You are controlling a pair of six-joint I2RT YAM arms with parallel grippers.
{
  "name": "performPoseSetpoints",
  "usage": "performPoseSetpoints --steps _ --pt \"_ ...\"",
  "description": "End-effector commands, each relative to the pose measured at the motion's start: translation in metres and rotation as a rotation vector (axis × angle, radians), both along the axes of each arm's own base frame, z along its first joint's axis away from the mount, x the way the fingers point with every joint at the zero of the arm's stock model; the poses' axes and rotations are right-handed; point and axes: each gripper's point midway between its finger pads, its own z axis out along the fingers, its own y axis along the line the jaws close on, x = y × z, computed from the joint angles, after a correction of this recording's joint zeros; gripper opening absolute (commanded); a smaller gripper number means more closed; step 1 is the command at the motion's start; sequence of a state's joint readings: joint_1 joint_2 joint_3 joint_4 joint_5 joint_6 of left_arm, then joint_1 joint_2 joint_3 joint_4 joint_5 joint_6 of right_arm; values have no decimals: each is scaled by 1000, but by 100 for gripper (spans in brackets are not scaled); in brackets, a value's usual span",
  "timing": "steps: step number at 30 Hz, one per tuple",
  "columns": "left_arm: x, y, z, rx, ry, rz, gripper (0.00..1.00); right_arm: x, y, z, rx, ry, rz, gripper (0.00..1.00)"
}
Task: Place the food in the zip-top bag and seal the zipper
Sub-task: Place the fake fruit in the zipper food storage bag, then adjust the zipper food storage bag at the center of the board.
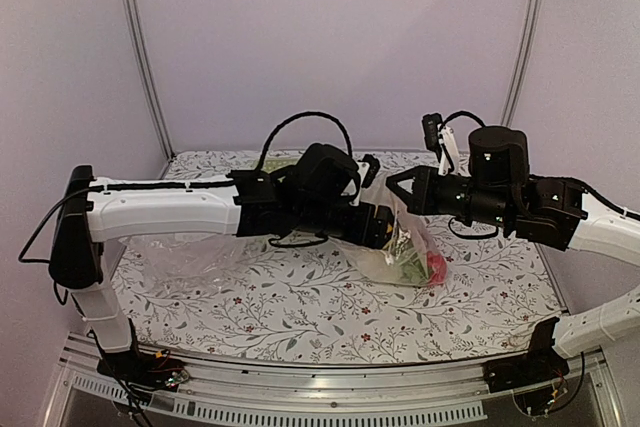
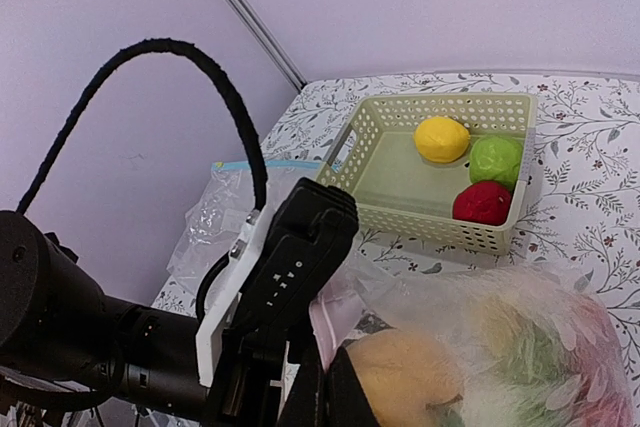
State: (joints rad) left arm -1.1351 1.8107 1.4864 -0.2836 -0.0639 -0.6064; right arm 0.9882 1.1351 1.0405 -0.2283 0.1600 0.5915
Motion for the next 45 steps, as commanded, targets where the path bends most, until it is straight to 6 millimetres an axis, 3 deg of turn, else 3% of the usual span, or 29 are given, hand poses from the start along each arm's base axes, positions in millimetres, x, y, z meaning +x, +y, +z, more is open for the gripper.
performPoseSetpoints --steps 1,14,21,26,33,39,45 --pt "-3 7 -12 52 13 20 84 1 4 9 30 -10 -4 0" --pt "-5 8 8 18 -21 6 91 2 2 8 27 -12 -12 0" --pt "-12 10 32 -65 -63 -37 91 2 1 6 22 -11 -16 0" --pt "-15 27 56 -119 -146 -32 91 3 -2 3 3 -9 -26 0" --pt "-14 69 81 -109 -222 46 93 1 -18 3 -46 -31 -59 0" --pt "-4 106 56 -48 -157 173 96 -1 -20 4 -60 -37 -53 0" --pt "-13 100 34 -101 -40 172 96 0 -17 5 -58 -34 -45 0"
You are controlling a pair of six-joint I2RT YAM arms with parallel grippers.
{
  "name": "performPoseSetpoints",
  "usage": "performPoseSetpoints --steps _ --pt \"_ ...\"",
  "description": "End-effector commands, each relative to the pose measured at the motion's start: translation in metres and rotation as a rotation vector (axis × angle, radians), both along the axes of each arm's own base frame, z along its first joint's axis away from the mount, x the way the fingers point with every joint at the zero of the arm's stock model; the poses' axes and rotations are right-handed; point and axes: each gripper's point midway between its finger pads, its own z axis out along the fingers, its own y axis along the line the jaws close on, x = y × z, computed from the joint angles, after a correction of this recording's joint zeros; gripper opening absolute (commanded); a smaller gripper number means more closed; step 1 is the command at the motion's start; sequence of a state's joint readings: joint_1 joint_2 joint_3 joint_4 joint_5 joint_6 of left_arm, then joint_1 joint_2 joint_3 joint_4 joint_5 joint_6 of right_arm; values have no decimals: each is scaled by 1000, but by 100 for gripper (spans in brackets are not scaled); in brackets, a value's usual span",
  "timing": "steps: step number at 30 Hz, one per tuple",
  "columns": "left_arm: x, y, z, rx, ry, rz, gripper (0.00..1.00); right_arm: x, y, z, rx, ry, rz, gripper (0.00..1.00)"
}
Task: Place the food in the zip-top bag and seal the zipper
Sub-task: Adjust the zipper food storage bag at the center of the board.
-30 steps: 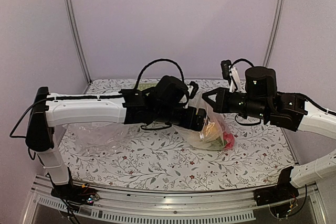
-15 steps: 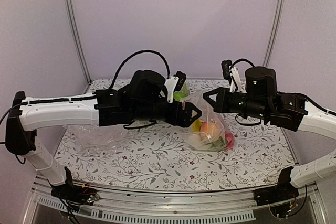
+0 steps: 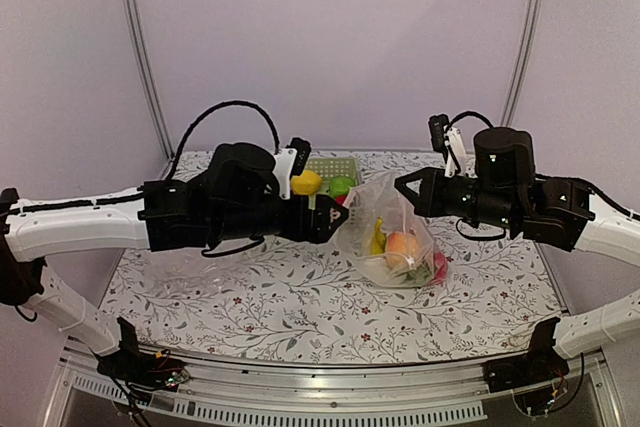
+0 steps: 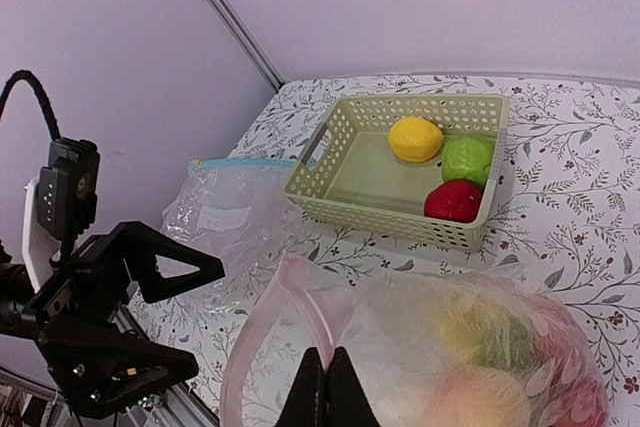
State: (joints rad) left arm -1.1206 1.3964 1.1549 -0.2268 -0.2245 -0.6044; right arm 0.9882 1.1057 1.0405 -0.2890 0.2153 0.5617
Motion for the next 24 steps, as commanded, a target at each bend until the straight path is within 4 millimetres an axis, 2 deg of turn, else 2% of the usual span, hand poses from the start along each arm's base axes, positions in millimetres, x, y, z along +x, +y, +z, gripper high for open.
performPoseSetpoints --steps 1,5,8,18,24 --pt "-5 -2 -23 -38 109 5 96 -1 0 8 0 -16 -1 0" --pt "-6 -6 -39 -44 159 15 91 0 1 7 -4 -13 4 0" --pt "-9 -10 -49 -48 191 9 77 0 2 9 -8 -20 9 0" --pt "-5 -21 -51 -65 201 13 47 1 8 8 -24 -26 24 0" --pt "-8 -30 -48 -87 224 -11 15 2 9 6 -35 -26 29 0"
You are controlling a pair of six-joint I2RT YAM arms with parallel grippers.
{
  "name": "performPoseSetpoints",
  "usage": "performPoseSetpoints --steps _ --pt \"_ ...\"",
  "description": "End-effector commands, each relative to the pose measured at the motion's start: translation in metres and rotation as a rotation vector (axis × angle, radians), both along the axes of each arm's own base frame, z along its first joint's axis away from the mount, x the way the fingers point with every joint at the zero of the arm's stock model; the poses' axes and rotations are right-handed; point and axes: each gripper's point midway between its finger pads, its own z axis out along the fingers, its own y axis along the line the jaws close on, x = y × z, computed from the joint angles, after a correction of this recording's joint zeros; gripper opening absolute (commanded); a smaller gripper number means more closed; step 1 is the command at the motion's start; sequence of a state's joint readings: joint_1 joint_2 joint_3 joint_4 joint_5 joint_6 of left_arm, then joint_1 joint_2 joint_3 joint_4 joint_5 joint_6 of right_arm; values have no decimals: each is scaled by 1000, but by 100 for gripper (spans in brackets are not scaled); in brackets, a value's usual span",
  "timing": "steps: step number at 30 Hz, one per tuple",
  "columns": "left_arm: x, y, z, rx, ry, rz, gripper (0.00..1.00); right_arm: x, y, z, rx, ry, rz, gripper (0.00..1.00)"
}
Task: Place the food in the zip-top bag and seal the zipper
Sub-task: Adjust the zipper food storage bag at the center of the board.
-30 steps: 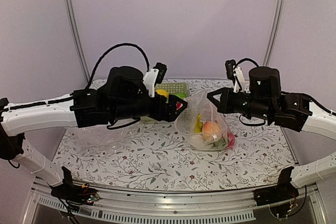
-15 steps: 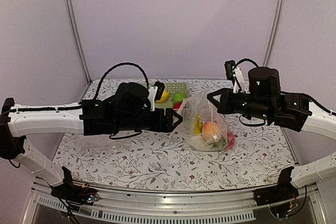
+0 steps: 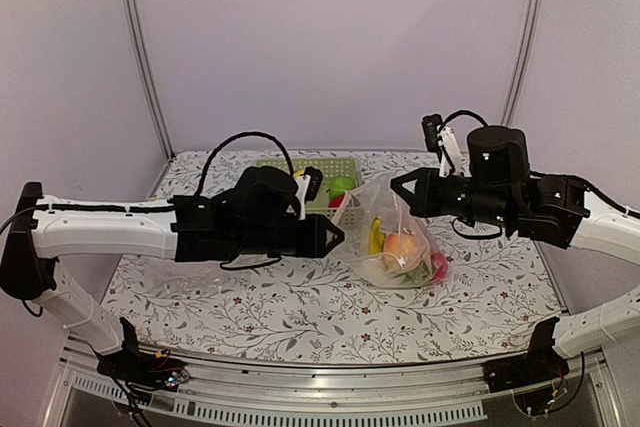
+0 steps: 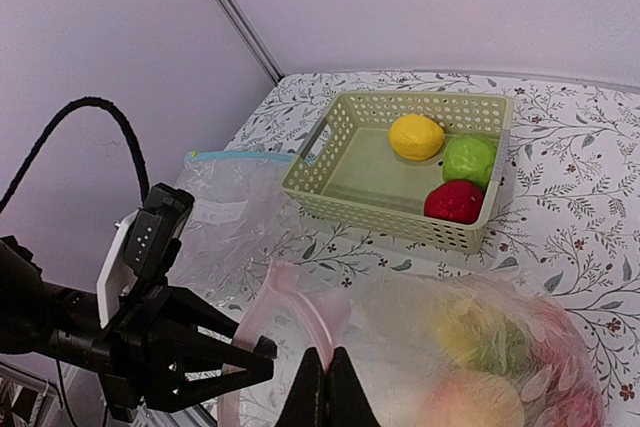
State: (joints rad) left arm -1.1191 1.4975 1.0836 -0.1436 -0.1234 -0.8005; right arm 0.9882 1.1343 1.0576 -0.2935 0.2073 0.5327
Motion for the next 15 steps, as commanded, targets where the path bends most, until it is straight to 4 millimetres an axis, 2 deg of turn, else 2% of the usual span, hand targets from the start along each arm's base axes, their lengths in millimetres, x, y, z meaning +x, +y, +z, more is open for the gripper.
performPoseSetpoints --steps 1,6,15 --pt "-1 -10 15 -54 2 -18 11 0 3 10 -3 -20 10 0" --pt "-4 -12 46 -123 -24 -41 0 1 8 9 -16 -18 21 0" --pt "-27 -31 127 -347 -57 -171 0 1 16 31 -34 -41 60 2"
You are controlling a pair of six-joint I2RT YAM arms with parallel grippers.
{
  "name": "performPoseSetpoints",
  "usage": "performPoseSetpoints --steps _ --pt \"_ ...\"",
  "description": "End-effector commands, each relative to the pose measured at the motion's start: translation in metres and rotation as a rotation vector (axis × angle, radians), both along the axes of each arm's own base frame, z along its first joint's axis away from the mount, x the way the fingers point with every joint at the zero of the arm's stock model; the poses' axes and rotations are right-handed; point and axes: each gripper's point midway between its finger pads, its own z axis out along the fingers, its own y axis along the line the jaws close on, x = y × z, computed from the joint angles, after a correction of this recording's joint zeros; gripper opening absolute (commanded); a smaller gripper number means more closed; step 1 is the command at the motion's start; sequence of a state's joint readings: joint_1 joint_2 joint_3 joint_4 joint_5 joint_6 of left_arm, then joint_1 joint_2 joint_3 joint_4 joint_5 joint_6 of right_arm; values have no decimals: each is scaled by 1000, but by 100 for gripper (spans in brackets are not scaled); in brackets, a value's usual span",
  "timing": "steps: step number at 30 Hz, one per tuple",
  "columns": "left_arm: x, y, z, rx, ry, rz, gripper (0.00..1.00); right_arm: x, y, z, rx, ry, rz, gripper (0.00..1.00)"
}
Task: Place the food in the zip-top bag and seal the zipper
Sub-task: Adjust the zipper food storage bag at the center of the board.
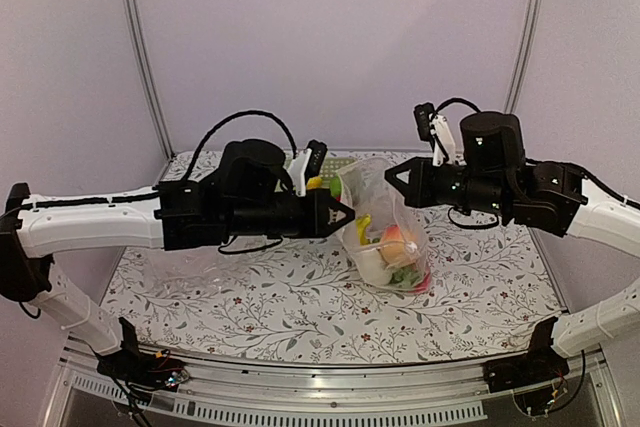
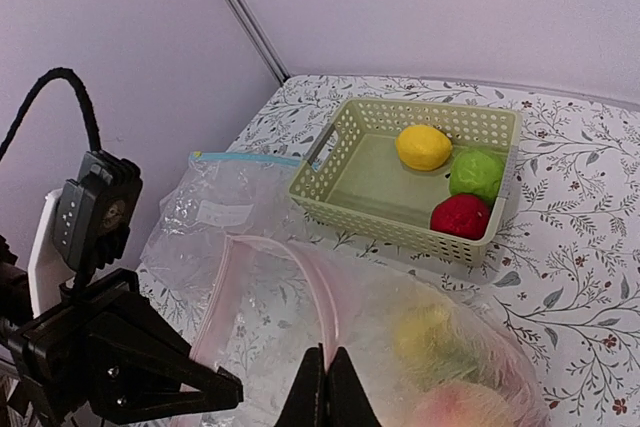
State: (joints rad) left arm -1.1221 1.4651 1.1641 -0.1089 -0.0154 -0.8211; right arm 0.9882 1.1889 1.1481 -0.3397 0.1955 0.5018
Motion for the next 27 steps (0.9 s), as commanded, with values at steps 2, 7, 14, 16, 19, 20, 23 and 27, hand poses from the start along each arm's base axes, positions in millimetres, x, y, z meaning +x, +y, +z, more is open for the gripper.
performPoseSetpoints --steps 2,7,14,16,19,20,23,27 --pt "-17 -14 88 -257 -73 -91 0 -3 6 23 -14 -42 45 3" --pt "-11 -11 92 -277 -79 -53 0 0 13 26 -27 -54 60 5" --pt "27 40 44 -191 -10 194 0 1 27 8 -33 -2 89 23" --pt "33 52 36 -181 3 228 0 -1 27 7 -29 4 94 33" --pt "39 68 26 -139 16 262 0 -2 20 11 -22 -10 80 49" --pt "41 72 26 -132 15 270 0 -3 17 14 -17 -18 73 55" --pt "44 79 29 -116 8 281 0 -11 10 24 24 -51 89 67" --pt "45 83 33 -106 -1 282 0 -30 4 27 90 -111 171 71"
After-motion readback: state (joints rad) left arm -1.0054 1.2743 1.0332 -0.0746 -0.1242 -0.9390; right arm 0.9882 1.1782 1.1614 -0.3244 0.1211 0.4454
